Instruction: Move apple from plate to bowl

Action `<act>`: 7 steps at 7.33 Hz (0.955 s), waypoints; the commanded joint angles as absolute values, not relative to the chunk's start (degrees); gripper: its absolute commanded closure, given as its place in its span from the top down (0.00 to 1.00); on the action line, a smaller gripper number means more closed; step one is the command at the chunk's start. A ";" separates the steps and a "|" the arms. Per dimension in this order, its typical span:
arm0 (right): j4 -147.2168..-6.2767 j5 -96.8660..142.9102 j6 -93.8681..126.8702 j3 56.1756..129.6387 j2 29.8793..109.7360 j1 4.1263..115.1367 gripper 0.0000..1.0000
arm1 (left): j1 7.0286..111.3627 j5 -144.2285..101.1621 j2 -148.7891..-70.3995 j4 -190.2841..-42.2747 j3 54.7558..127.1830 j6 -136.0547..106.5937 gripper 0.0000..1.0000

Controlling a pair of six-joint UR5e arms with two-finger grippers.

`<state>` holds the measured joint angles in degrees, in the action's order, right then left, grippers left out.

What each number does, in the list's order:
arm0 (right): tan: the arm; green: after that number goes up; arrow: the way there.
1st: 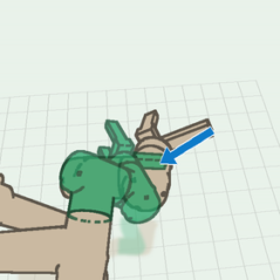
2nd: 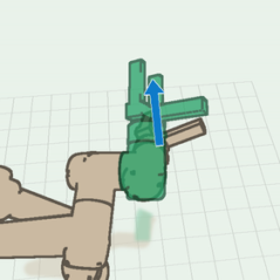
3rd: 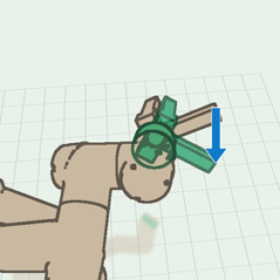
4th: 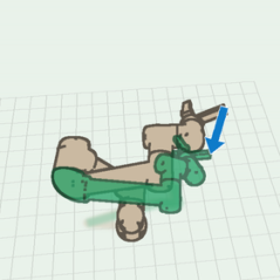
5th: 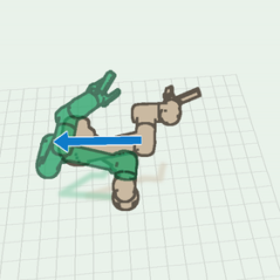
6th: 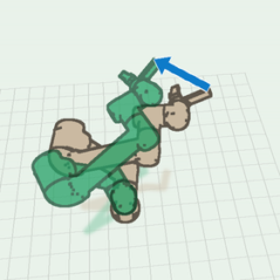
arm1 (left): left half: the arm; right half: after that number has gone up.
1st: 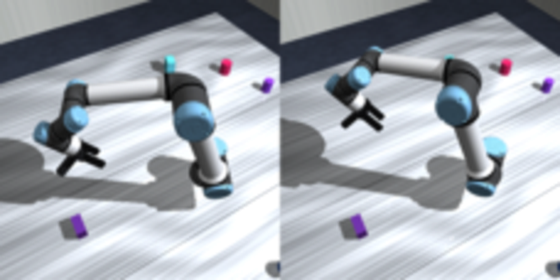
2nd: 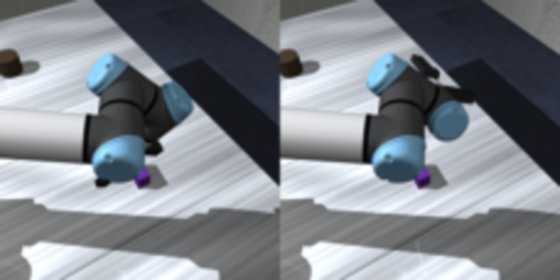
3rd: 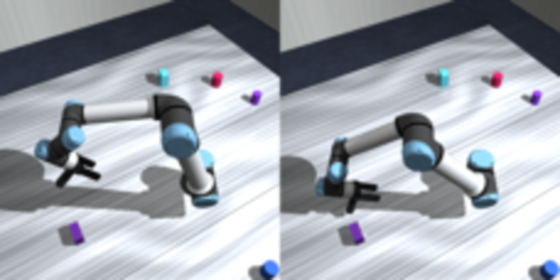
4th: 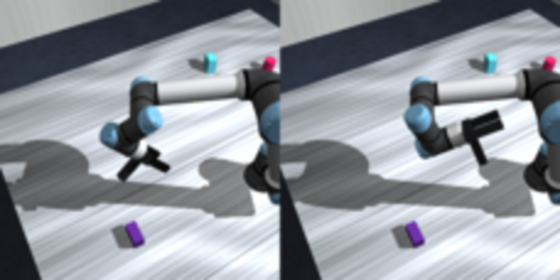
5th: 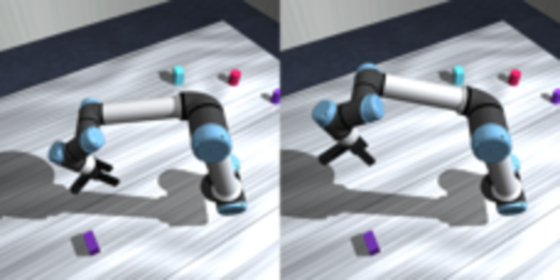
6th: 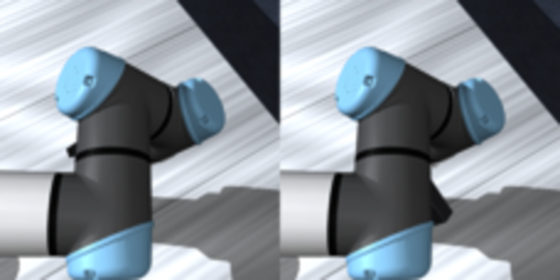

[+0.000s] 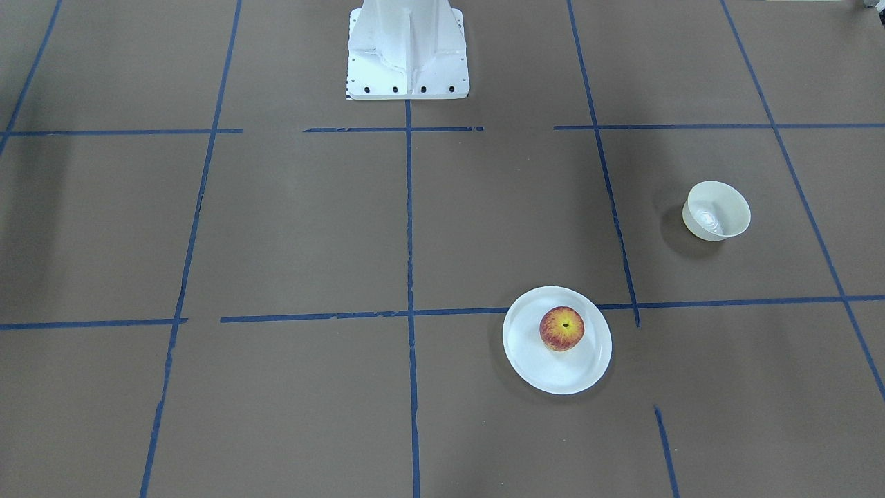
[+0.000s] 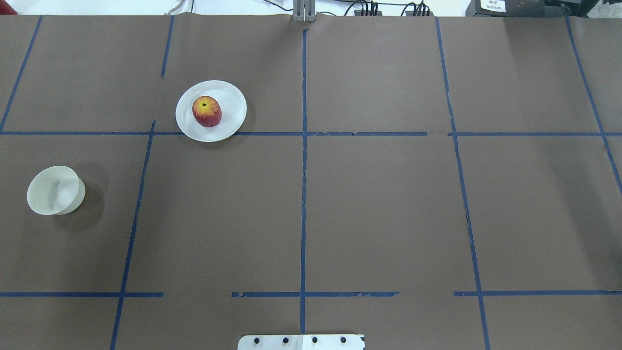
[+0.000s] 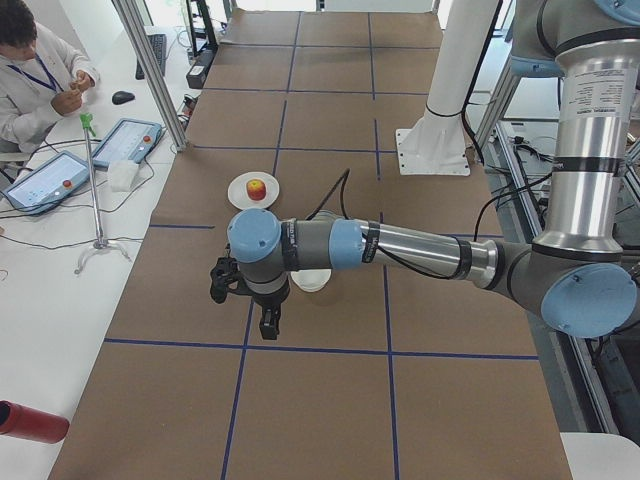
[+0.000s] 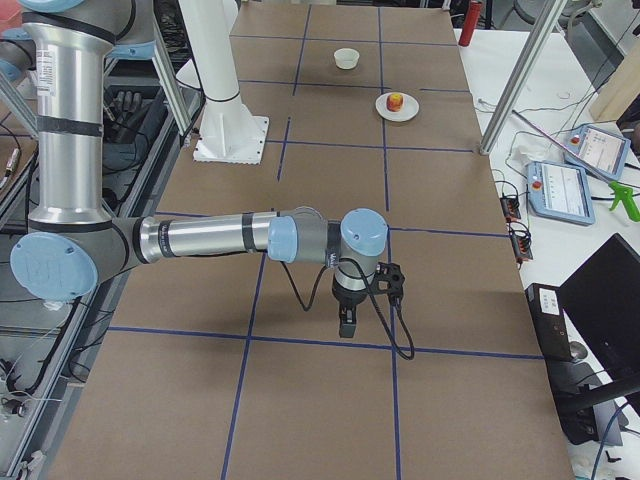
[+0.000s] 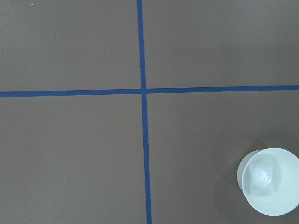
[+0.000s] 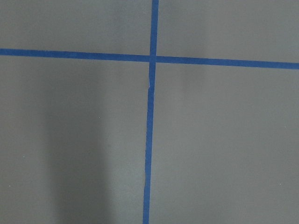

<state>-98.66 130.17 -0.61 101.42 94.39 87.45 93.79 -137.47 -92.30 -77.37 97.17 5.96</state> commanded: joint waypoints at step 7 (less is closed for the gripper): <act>-98.70 130.17 -0.62 101.43 94.39 87.45 1.00 | 93.43 -127.70 -92.73 -82.31 95.54 5.54 1.00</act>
<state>-98.70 130.17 -0.63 101.41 94.39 87.45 93.52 -127.96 -93.84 -78.85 95.55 5.47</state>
